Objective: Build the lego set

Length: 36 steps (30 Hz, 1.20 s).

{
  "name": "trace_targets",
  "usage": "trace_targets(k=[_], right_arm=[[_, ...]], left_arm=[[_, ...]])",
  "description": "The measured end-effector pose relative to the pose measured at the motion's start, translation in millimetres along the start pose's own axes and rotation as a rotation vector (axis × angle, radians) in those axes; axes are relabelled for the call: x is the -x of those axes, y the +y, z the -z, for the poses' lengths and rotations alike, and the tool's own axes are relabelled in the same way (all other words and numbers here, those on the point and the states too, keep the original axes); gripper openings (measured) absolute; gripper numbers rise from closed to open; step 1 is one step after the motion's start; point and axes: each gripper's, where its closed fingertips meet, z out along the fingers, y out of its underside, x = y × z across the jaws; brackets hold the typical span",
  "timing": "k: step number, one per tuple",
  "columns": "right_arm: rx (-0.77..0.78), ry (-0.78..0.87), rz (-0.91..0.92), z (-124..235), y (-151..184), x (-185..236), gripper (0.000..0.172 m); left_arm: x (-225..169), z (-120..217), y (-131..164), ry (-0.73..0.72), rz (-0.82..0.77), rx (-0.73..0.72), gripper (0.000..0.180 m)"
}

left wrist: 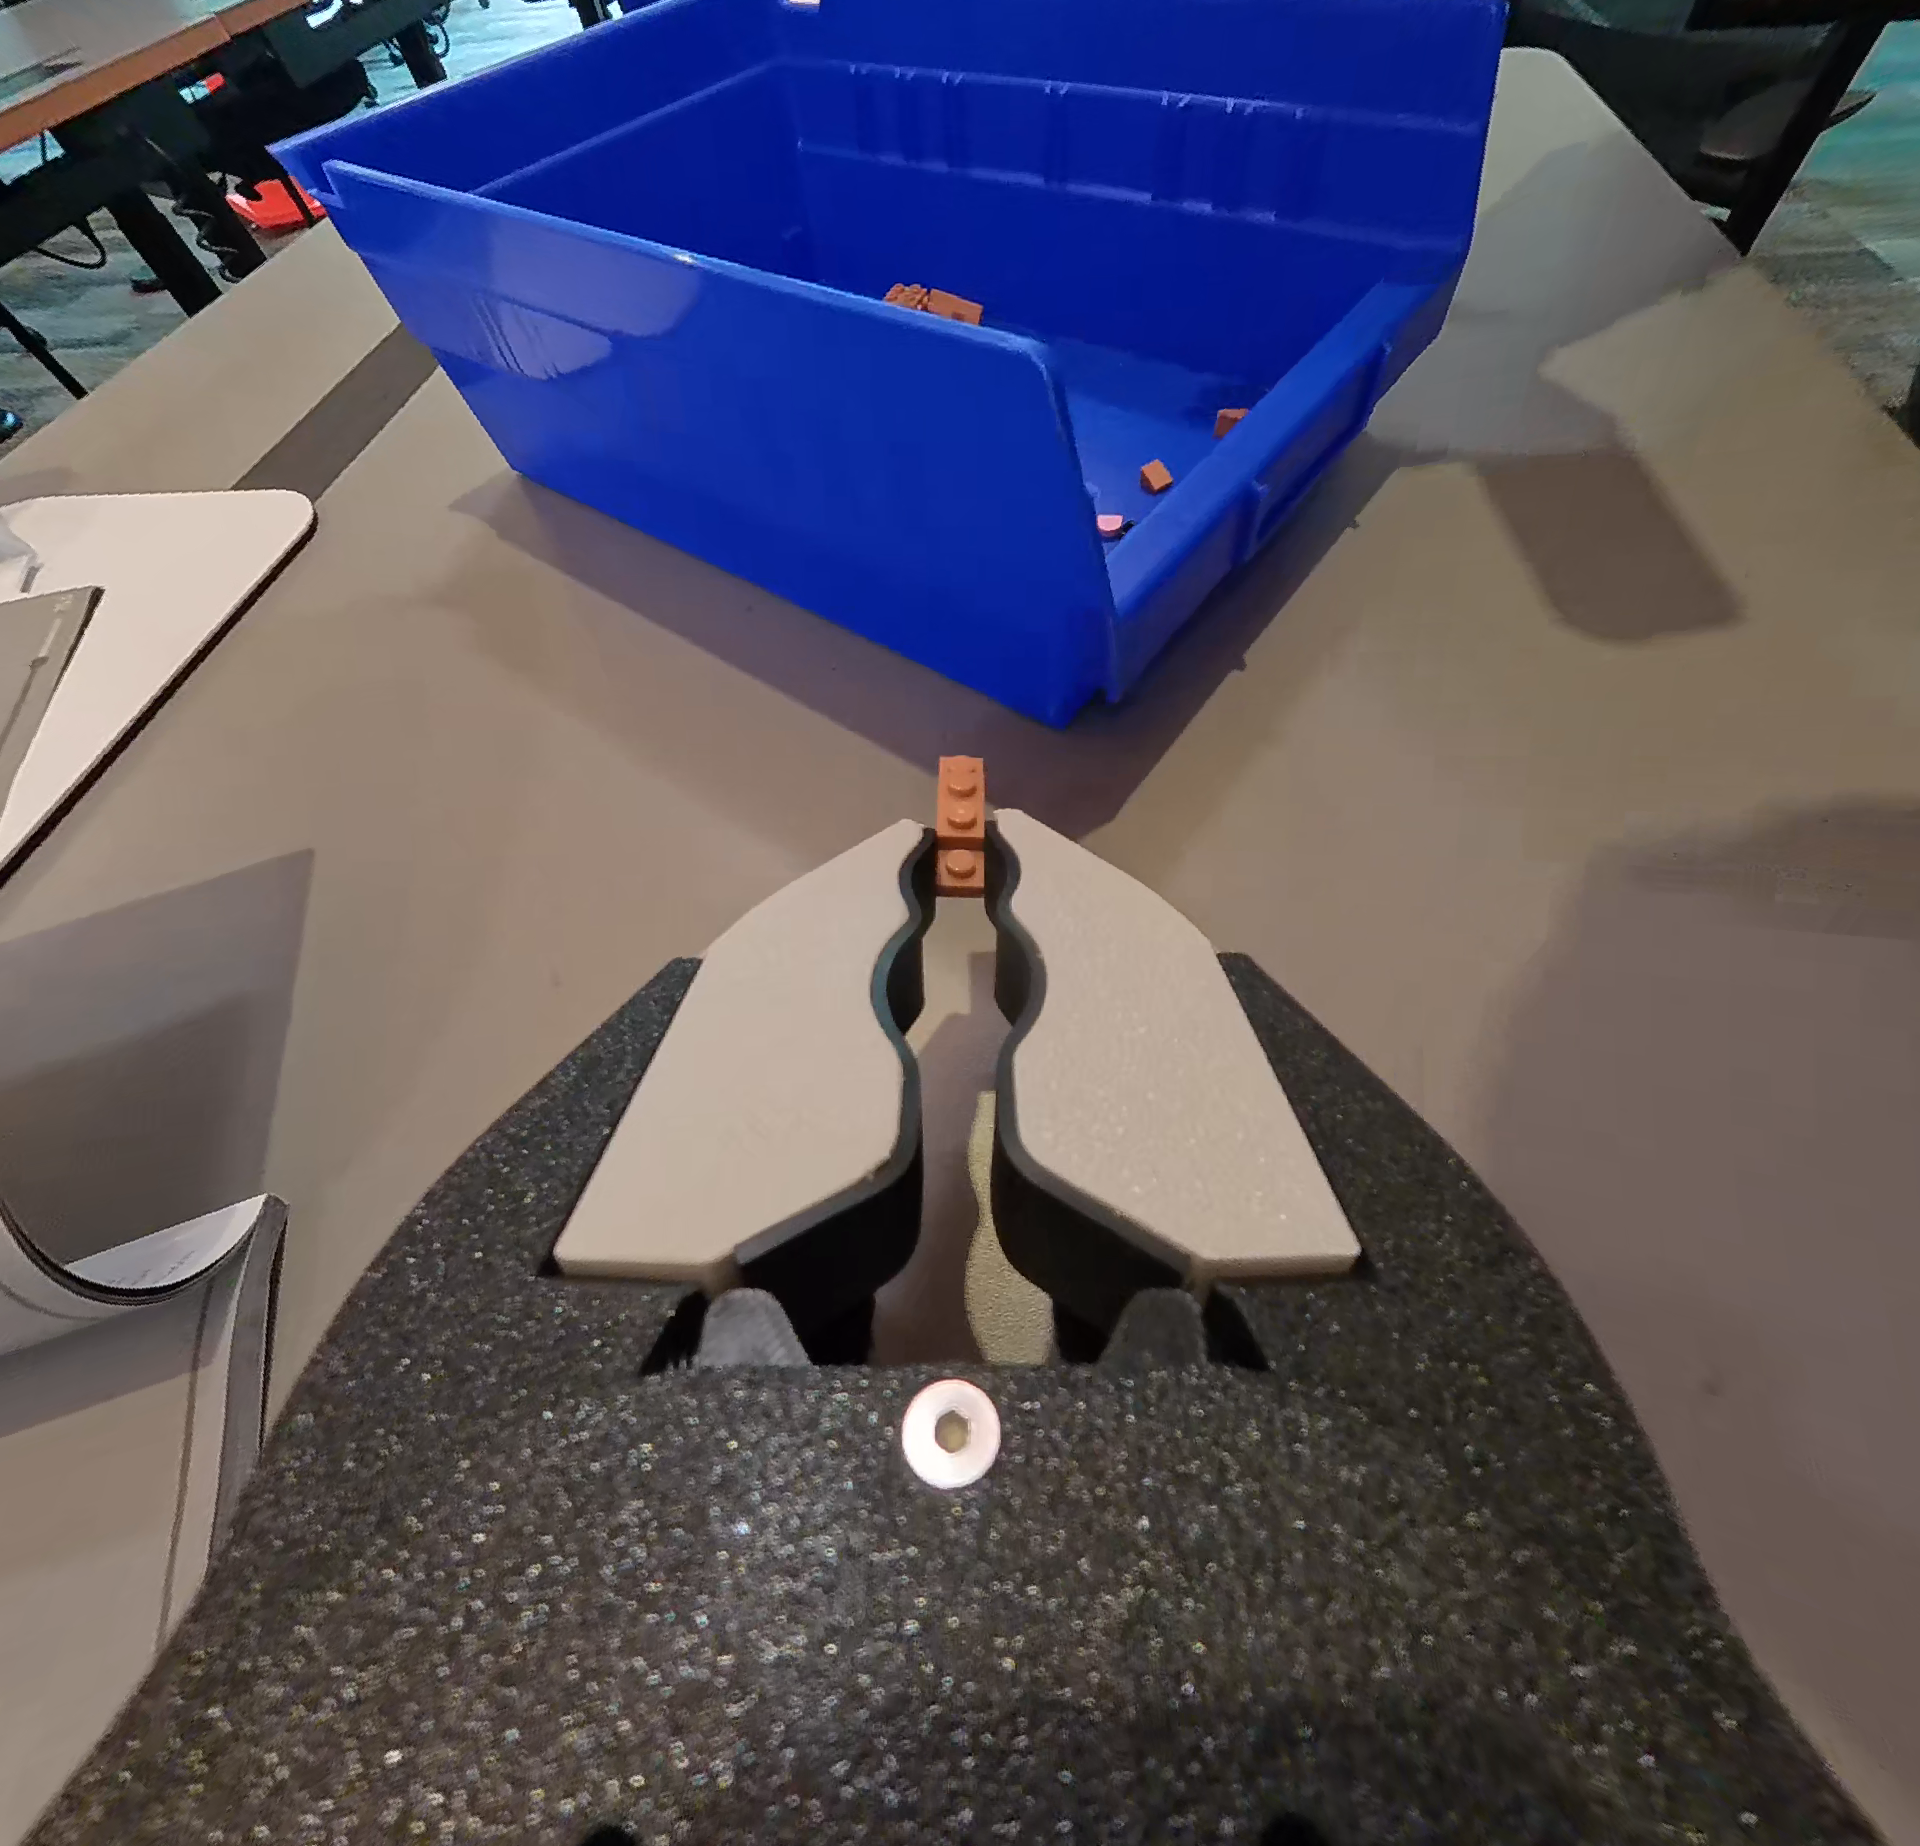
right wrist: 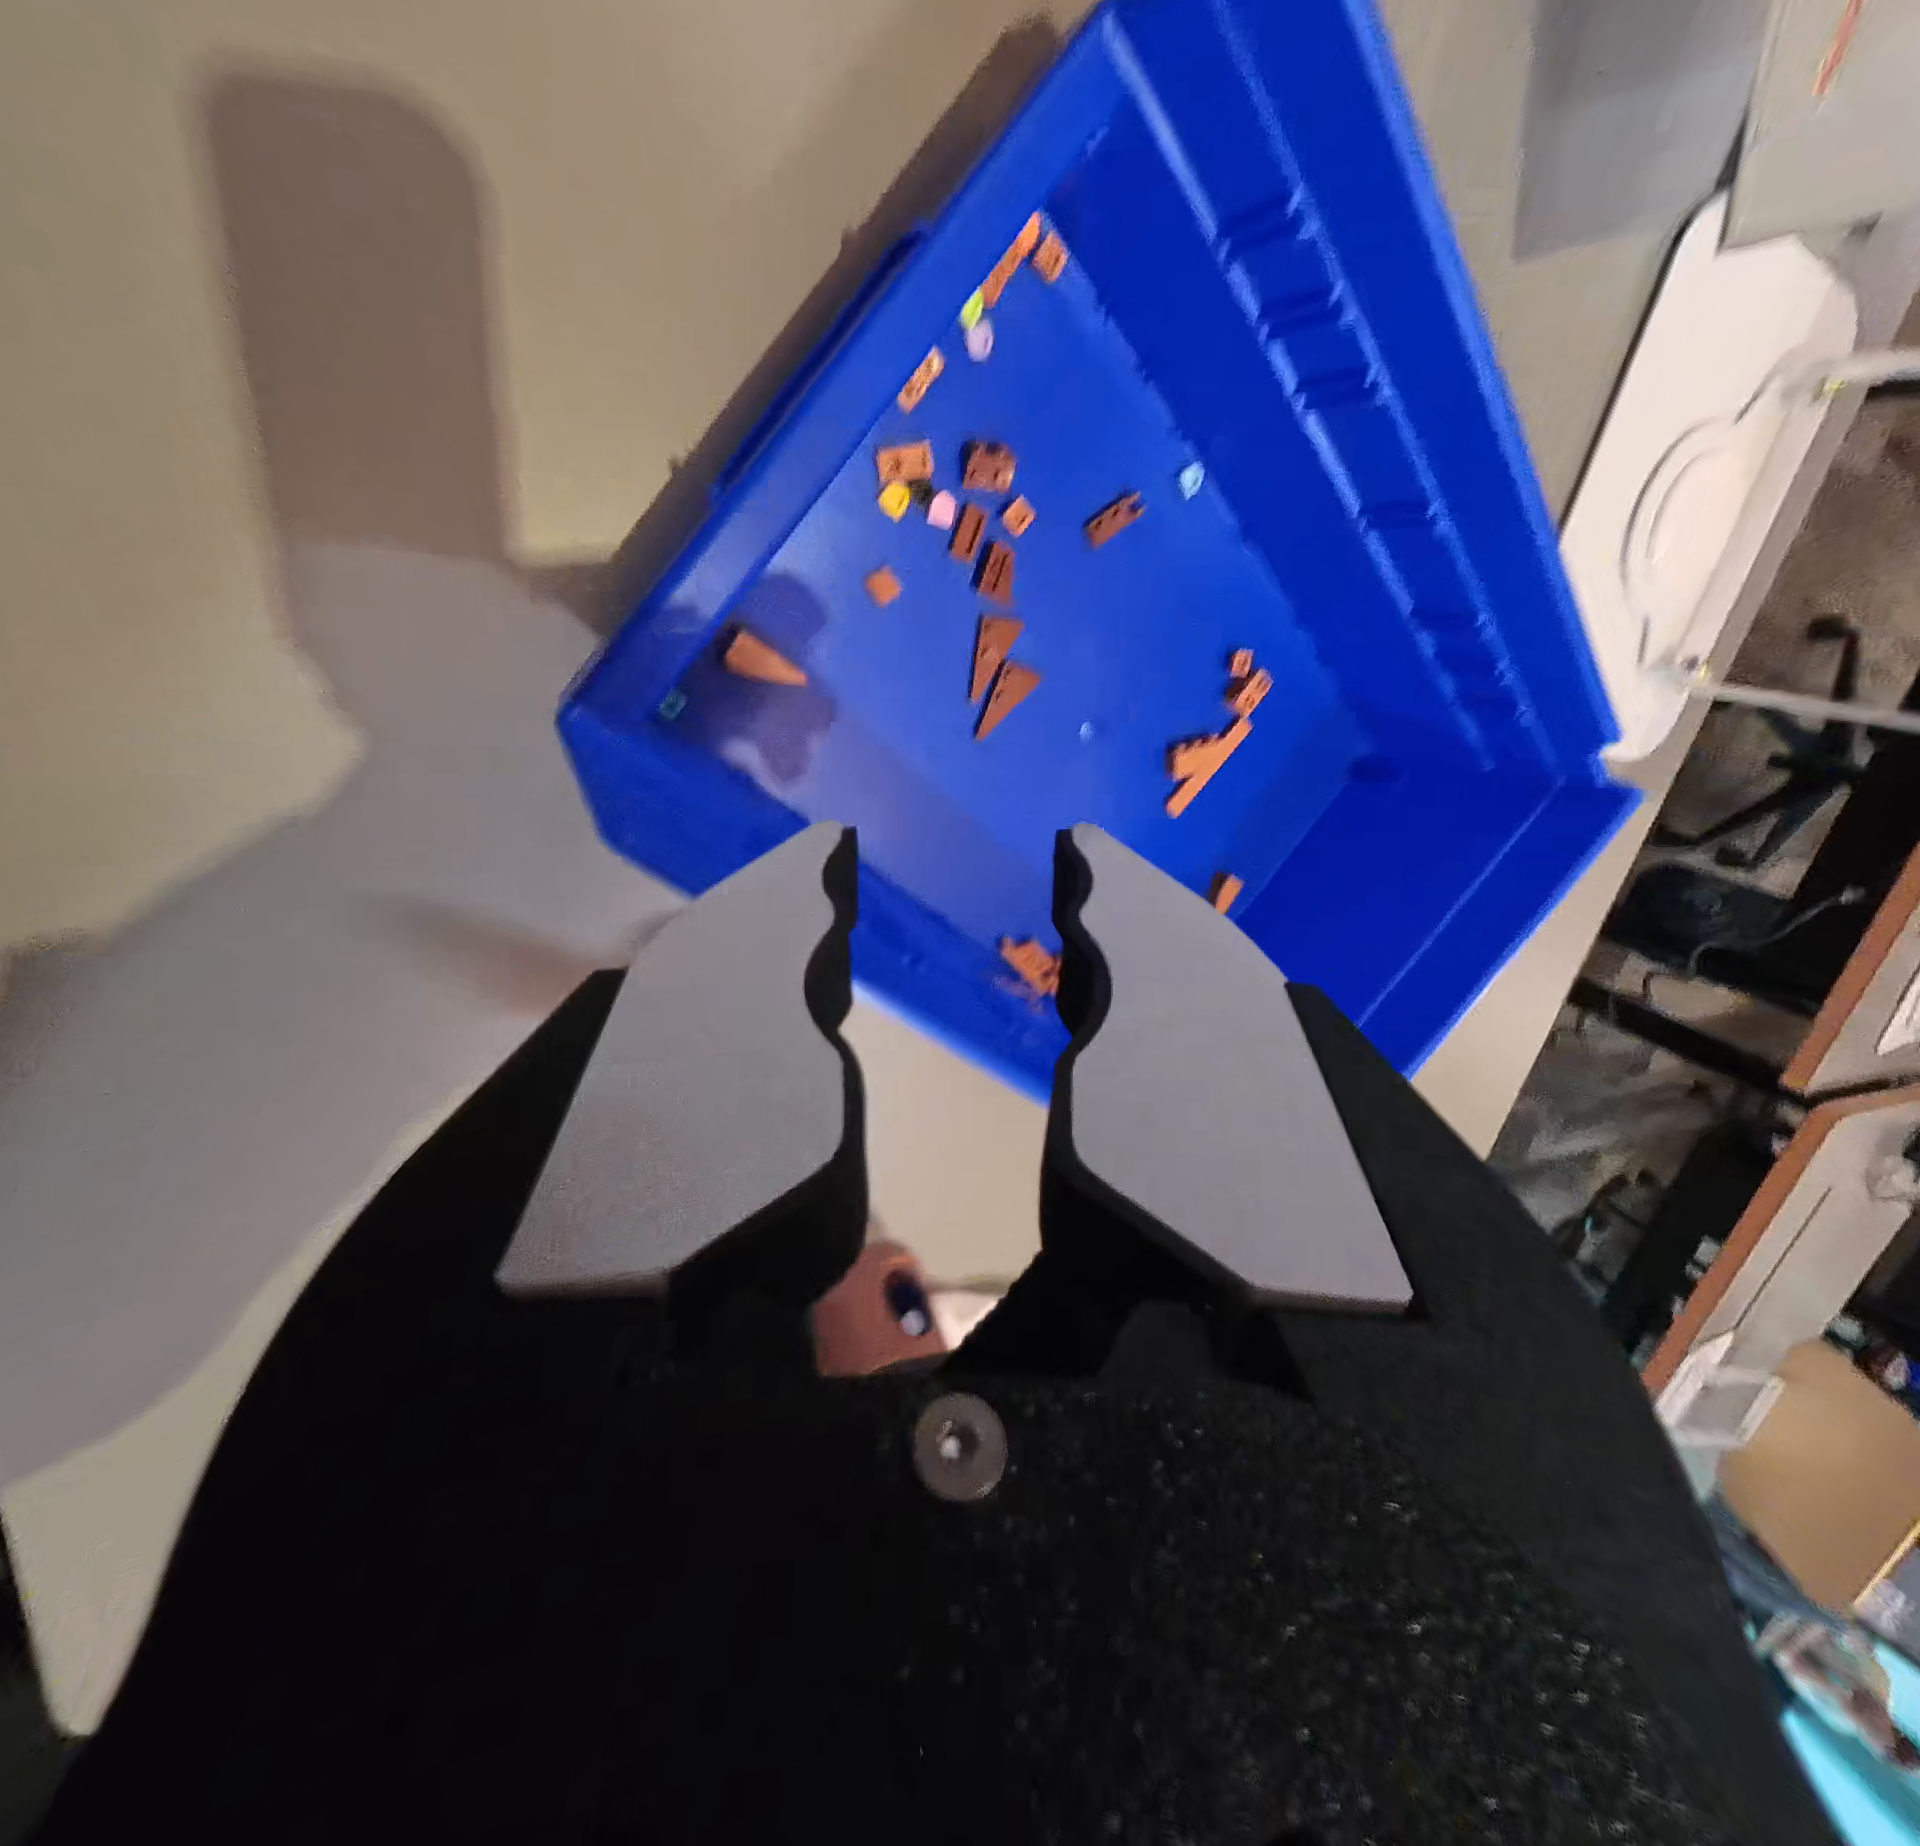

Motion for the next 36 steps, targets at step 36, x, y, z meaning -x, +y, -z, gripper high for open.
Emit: trace_targets(k=[36], right_arm=[[-0.349, -0.586, 0.520, -148.9, -69.7, 17.0, 0.018]], left_arm=[[2.2, 2.5, -3.1, -0.008, 0.010, -0.027, 0.008]])
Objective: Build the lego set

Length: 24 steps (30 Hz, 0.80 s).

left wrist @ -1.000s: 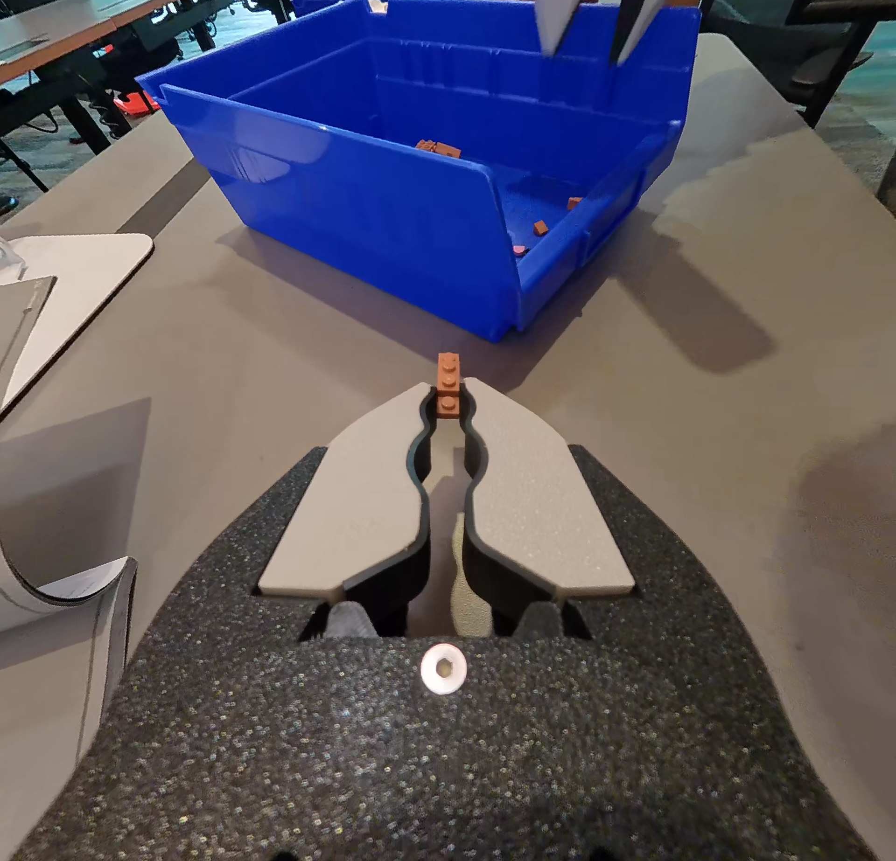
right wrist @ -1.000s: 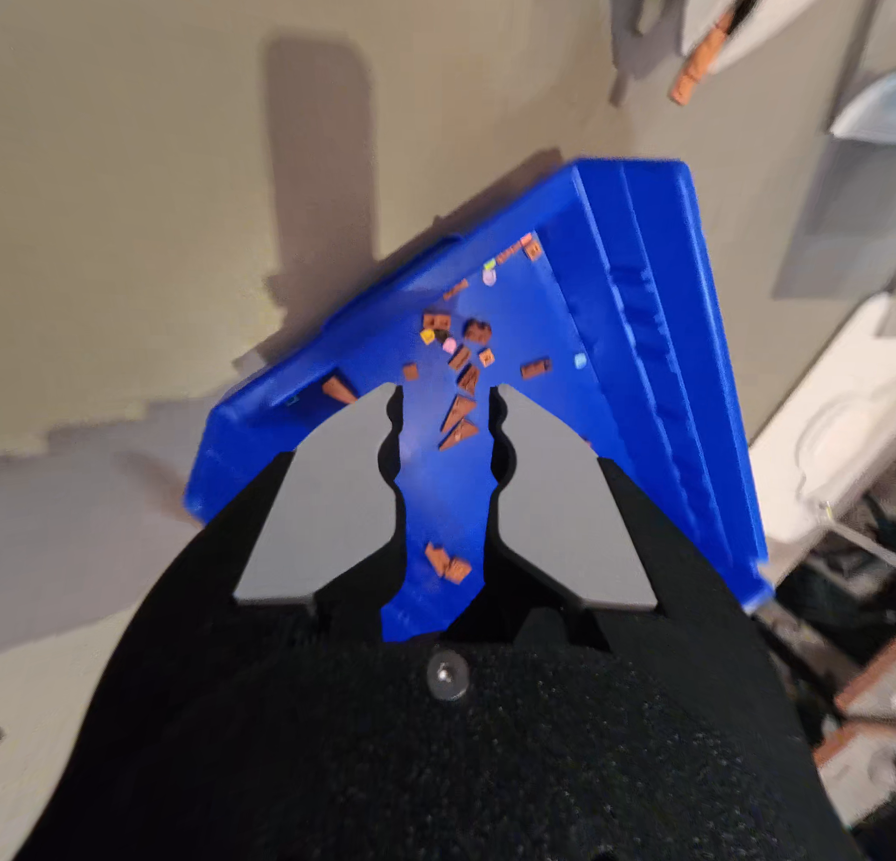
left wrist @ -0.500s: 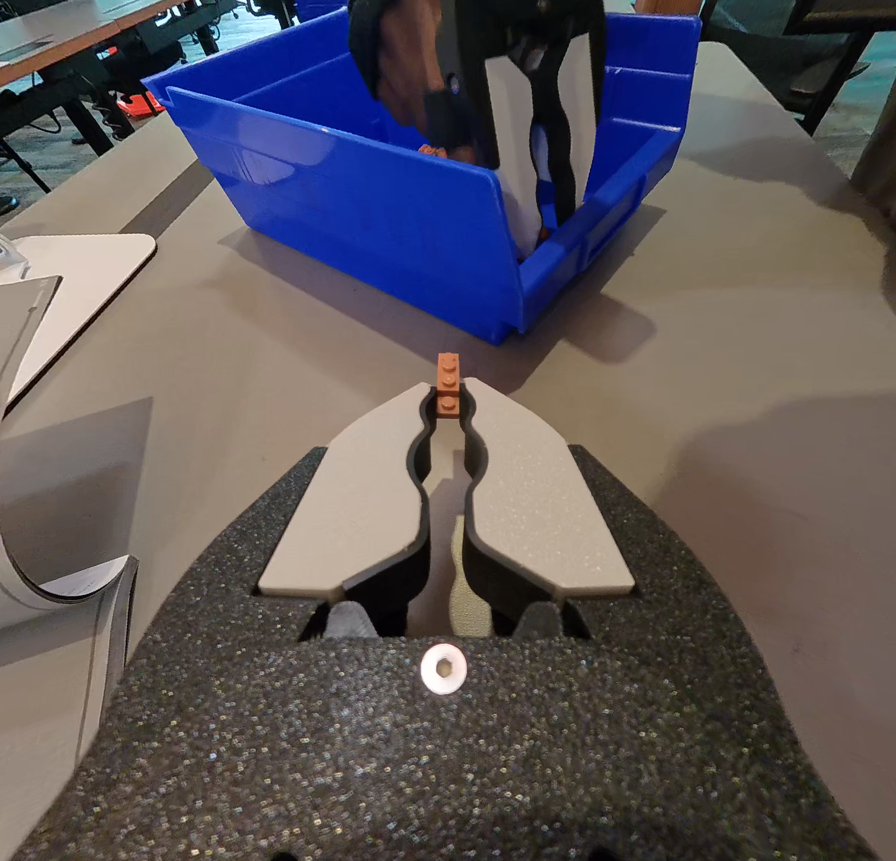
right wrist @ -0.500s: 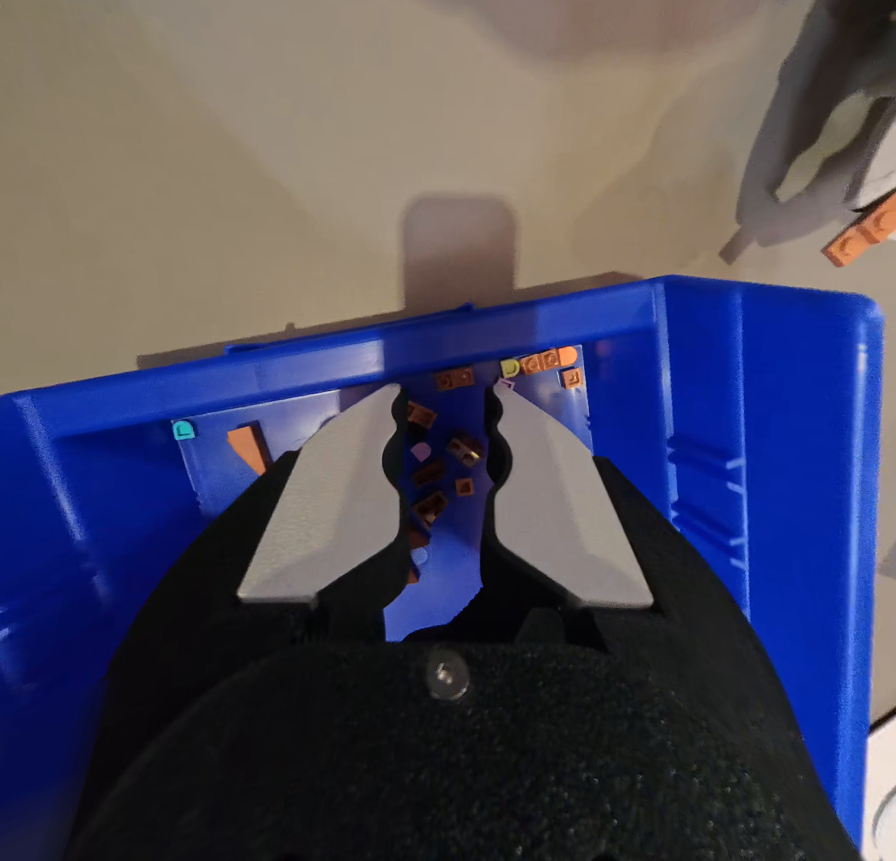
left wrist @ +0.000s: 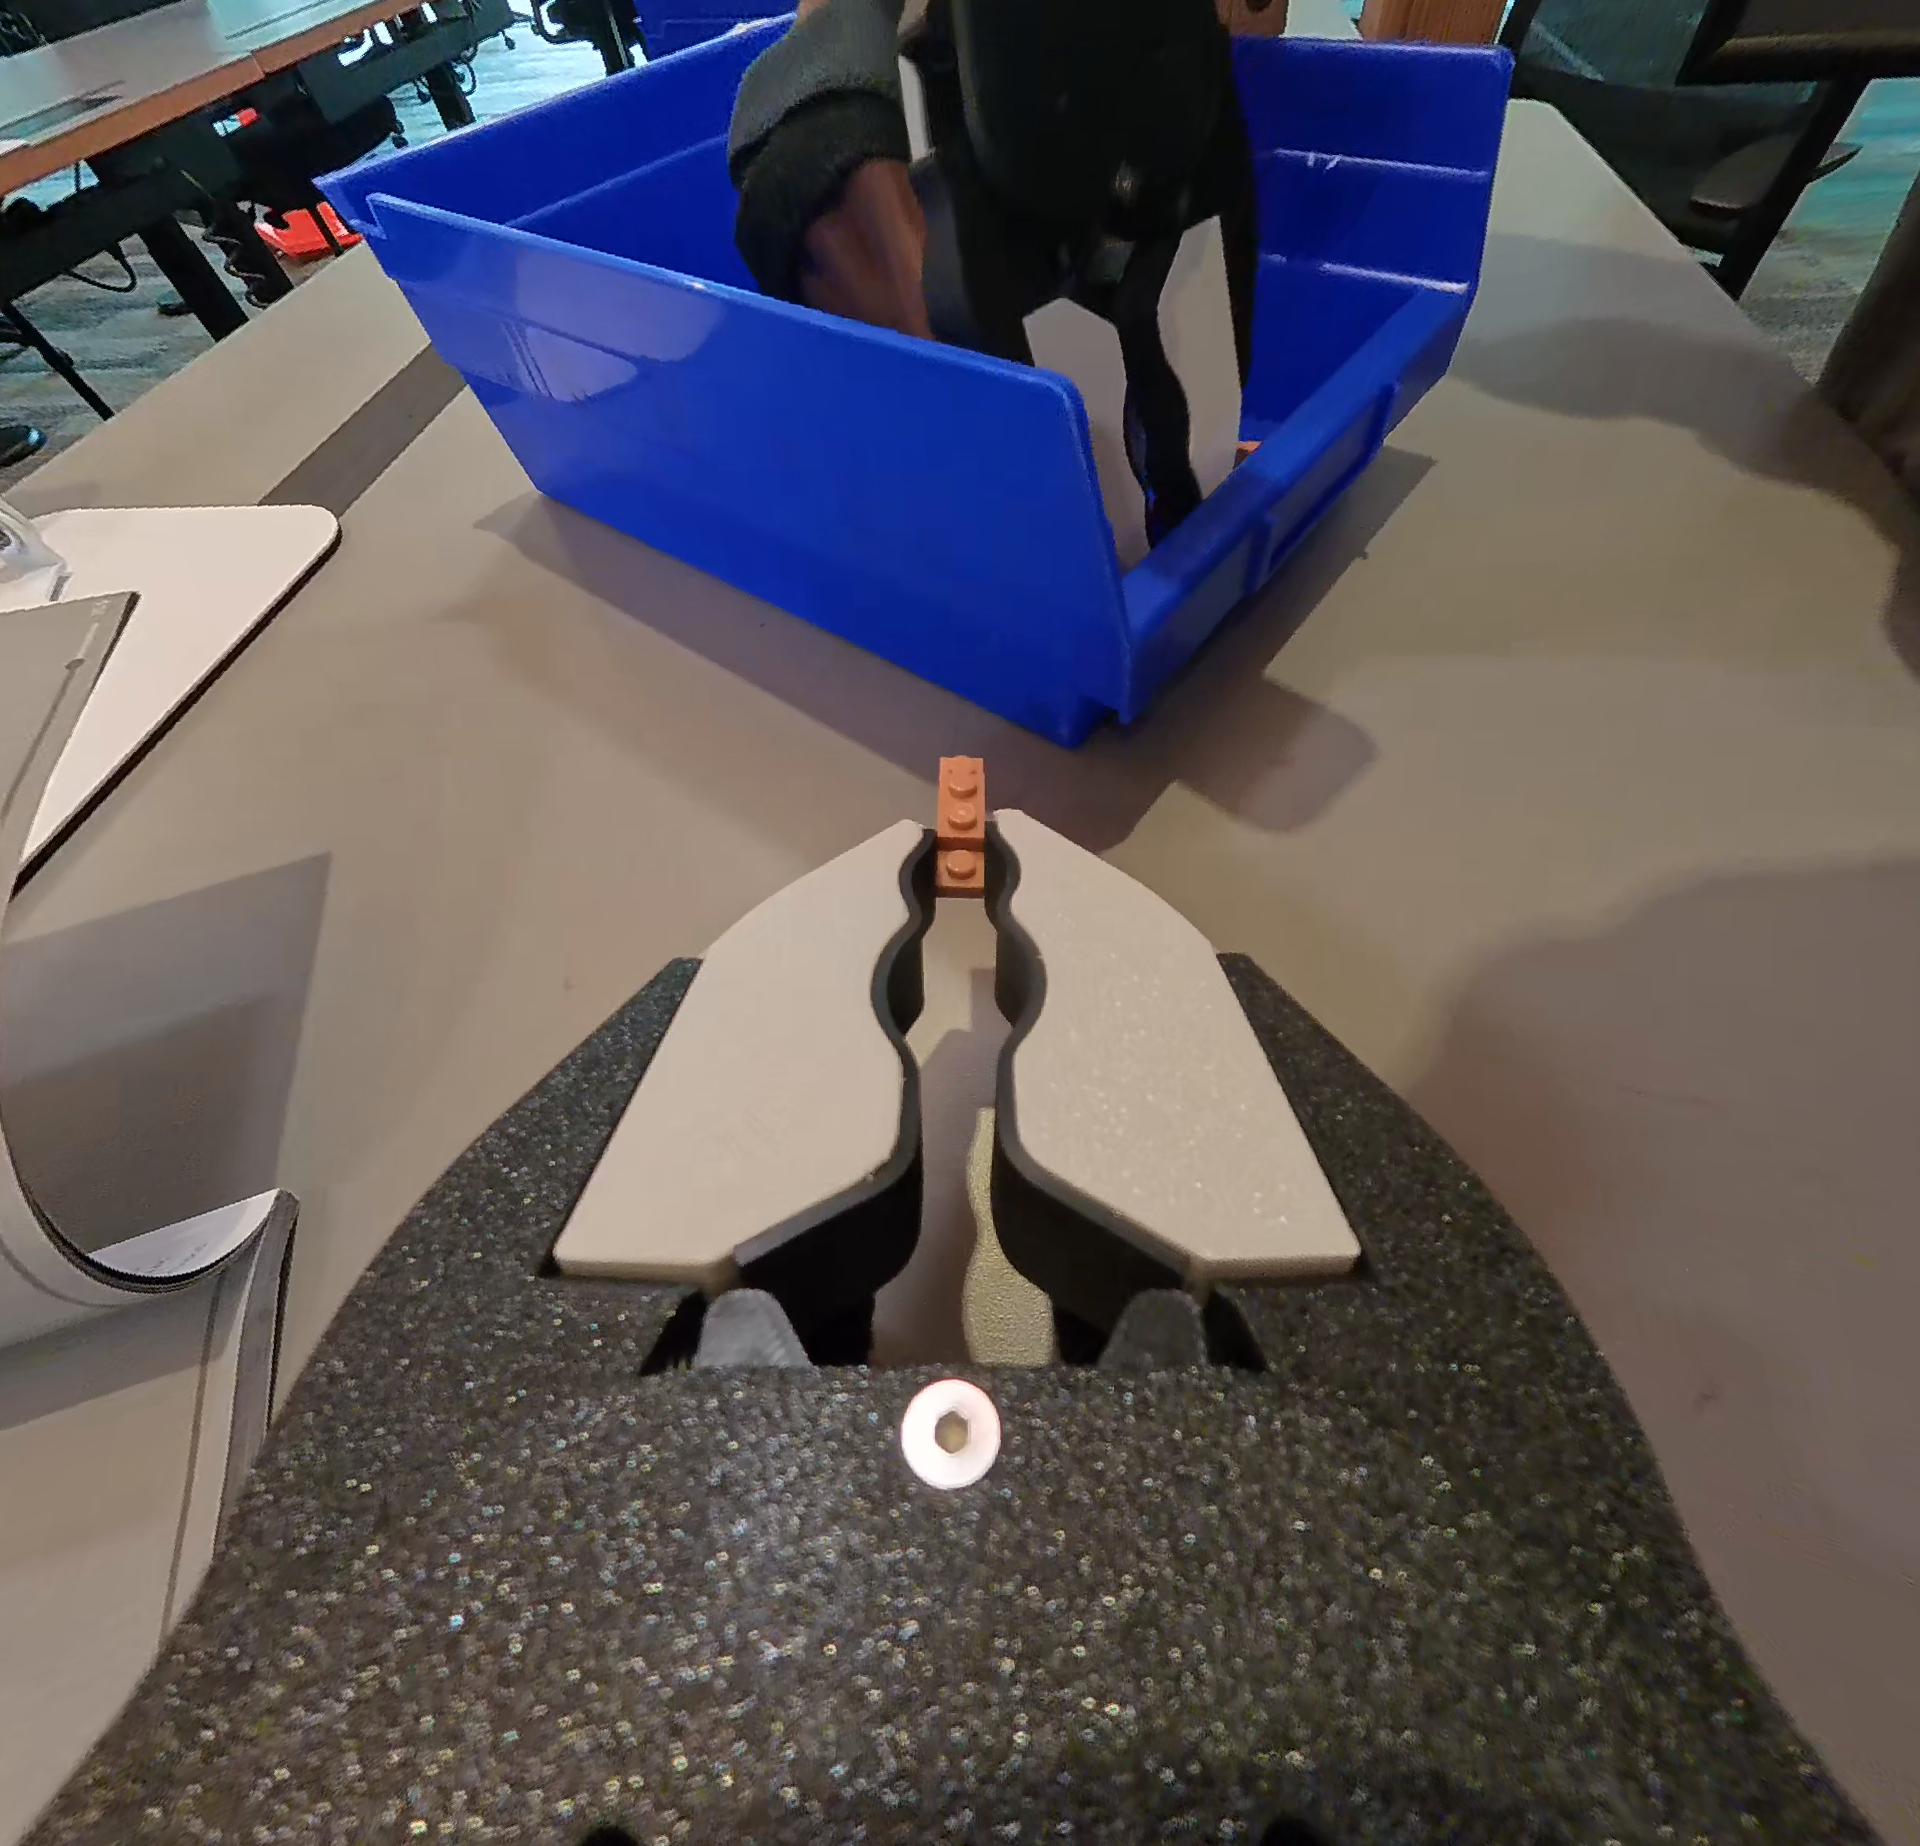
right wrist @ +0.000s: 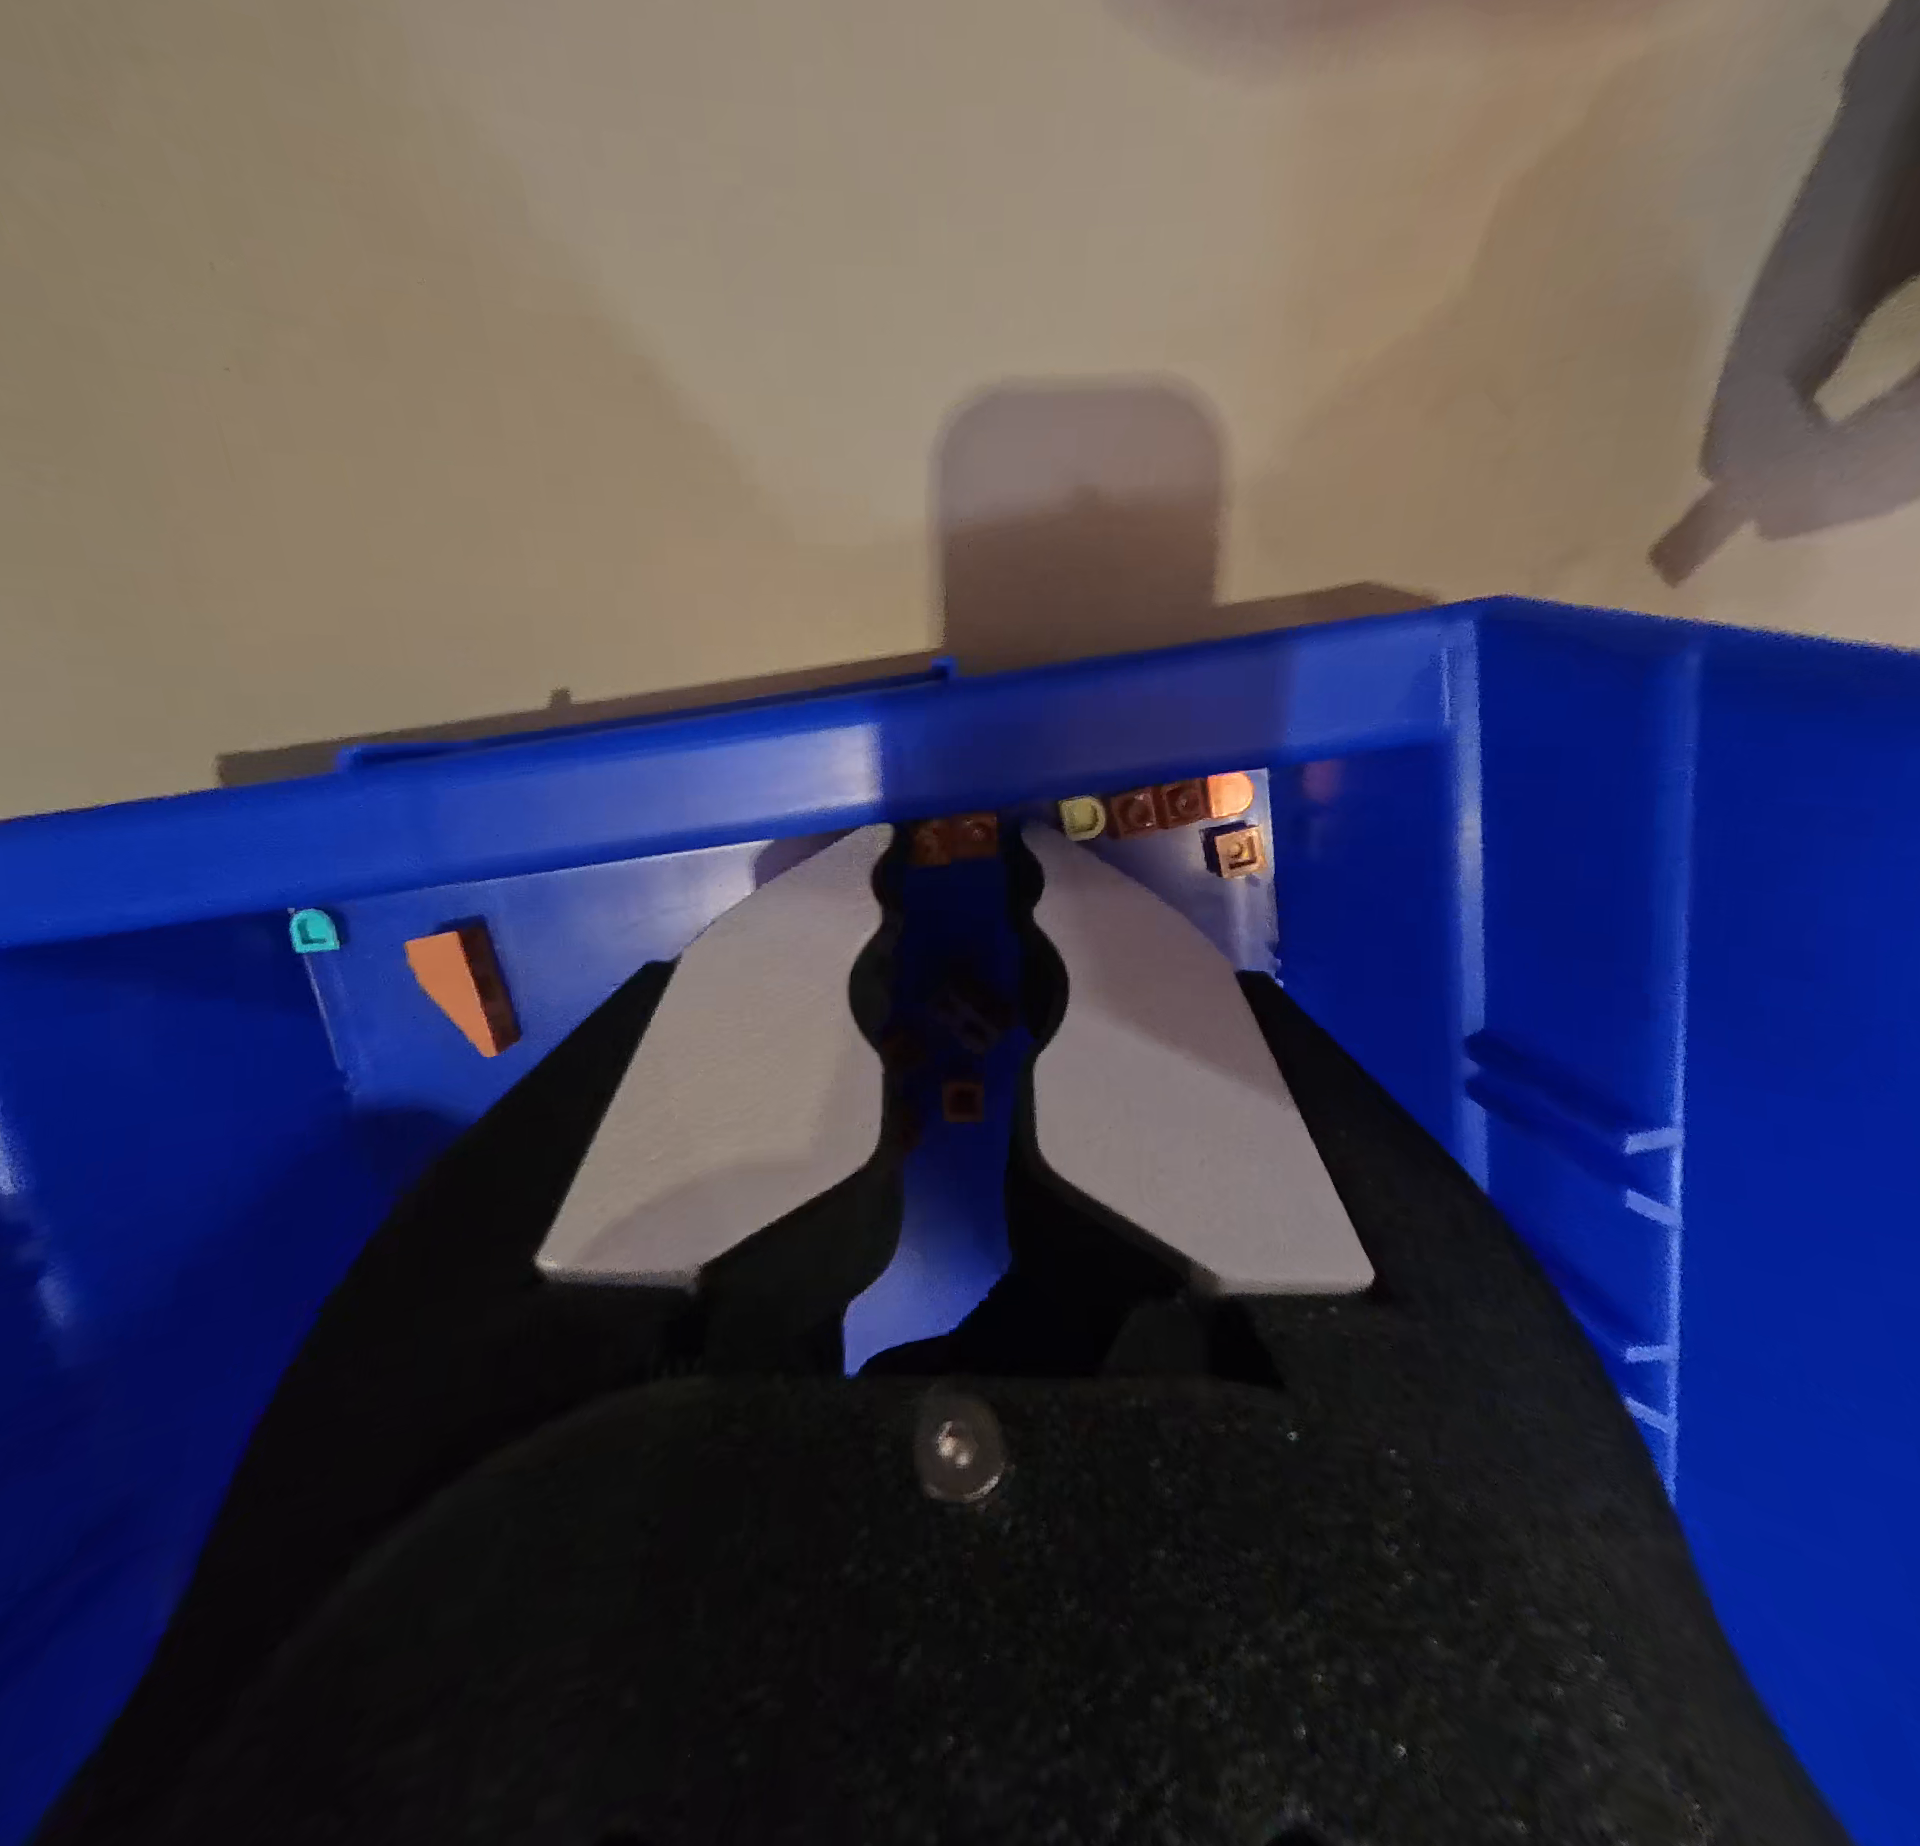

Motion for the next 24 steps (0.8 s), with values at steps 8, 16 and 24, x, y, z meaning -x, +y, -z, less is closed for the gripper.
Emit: trace_targets(k=[8, 16, 24], right_arm=[[-0.001, 0.123, -0.115, 29.0, 1.4, -8.3, 0.017], [-0.059, 0.307, -0.280, 70.2, -55.0, -7.7, 0.016], [0.214, 0.248, -0.293, -13.6, -82.7, 1.3, 0.017]], left_arm=[[1.2, 0.8, -0.8, -0.003, 0.007, -0.008, 0.008], [3.6, -1.7, 1.8, -0.028, 0.003, 0.016, 0.008], [6.1, -1.9, 1.9, -0.052, 0.000, 0.018, 0.008]])
